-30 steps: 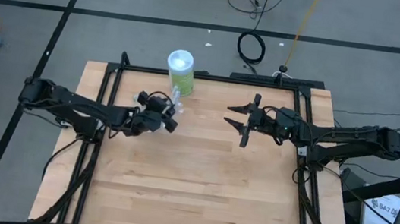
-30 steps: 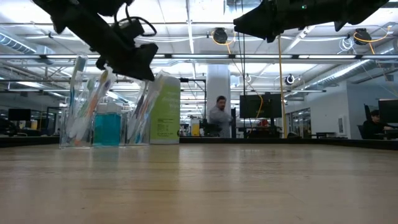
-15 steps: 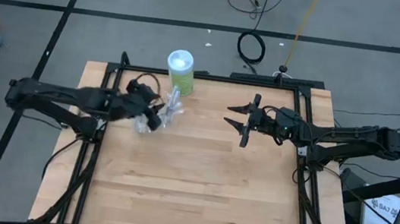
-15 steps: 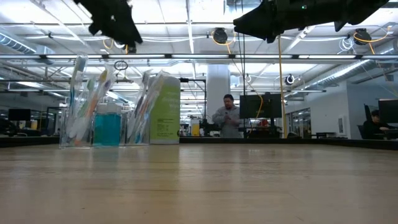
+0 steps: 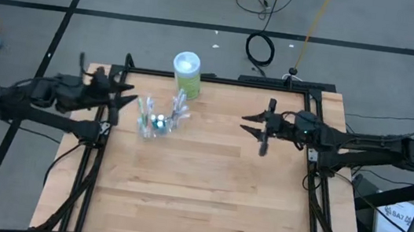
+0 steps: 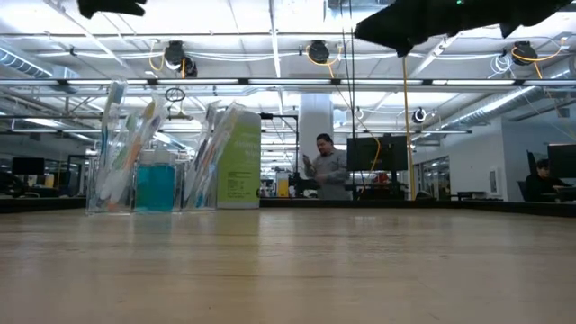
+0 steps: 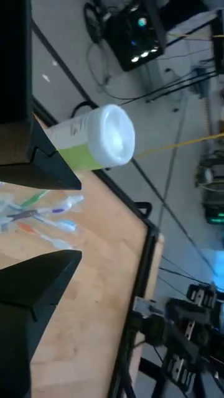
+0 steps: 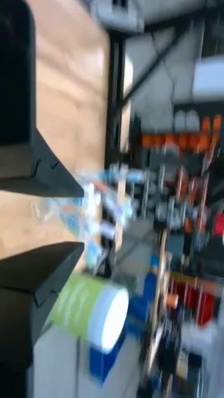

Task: Pick & Place toothbrushing station
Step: Return to Home Position

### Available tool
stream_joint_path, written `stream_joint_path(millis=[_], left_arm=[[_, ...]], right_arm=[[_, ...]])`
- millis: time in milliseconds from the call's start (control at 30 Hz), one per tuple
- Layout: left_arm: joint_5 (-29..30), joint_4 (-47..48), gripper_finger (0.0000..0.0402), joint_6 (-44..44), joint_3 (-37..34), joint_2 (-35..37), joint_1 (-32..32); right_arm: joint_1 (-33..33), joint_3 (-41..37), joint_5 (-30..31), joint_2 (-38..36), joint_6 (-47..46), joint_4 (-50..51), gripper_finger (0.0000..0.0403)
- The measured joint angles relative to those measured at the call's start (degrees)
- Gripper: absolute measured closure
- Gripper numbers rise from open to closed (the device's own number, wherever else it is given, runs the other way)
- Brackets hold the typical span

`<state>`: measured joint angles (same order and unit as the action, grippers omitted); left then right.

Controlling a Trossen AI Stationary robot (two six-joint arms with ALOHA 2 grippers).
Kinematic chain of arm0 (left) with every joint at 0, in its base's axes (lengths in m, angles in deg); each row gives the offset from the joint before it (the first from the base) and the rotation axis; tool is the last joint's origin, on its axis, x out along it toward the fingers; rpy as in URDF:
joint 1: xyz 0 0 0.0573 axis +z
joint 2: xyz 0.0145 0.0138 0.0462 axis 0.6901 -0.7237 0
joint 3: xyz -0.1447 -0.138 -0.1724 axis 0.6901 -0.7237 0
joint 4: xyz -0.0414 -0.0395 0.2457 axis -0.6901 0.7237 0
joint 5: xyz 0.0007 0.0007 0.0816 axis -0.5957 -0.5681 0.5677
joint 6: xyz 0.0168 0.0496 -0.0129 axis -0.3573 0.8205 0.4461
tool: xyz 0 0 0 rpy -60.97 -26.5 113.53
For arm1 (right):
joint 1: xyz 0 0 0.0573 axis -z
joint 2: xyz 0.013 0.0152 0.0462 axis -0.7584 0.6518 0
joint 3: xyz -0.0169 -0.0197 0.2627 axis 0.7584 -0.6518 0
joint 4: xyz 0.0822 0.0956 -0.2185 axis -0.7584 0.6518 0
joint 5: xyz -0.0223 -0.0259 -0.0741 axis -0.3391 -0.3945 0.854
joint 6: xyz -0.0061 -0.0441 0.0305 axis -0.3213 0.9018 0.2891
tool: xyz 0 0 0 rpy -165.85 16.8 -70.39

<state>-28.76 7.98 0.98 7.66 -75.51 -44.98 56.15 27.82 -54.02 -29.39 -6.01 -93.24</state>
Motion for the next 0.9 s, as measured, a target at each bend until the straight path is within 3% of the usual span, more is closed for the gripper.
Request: stream_joint_path(millis=[200, 367, 533, 900], left_arm=[[-4.11, -6.61, 0.0227, 4.07, -9.53, 9.69, -0.77], [-14.64, -17.06, 0.0227, 12.15, -18.26, 16.50, -1.40], [-24.55, -22.41, 0.0227, 21.02, -24.48, 22.11, -1.42], [-25.39, -23.69, 0.0227, 19.85, -33.69, 34.36, -1.42]], right_arm=[[3.82, 0.00, -15.14, -8.03, 0.04, 9.24, 0.0344], [6.81, 0.00, -19.24, -12.66, 0.00, 15.33, 0.0393], [8.58, -1.17, -25.55, -16.05, 0.04, 18.25, 0.0396], [12.75, -14.28, -26.08, -29.86, -6.03, 14.12, 0.0402]])
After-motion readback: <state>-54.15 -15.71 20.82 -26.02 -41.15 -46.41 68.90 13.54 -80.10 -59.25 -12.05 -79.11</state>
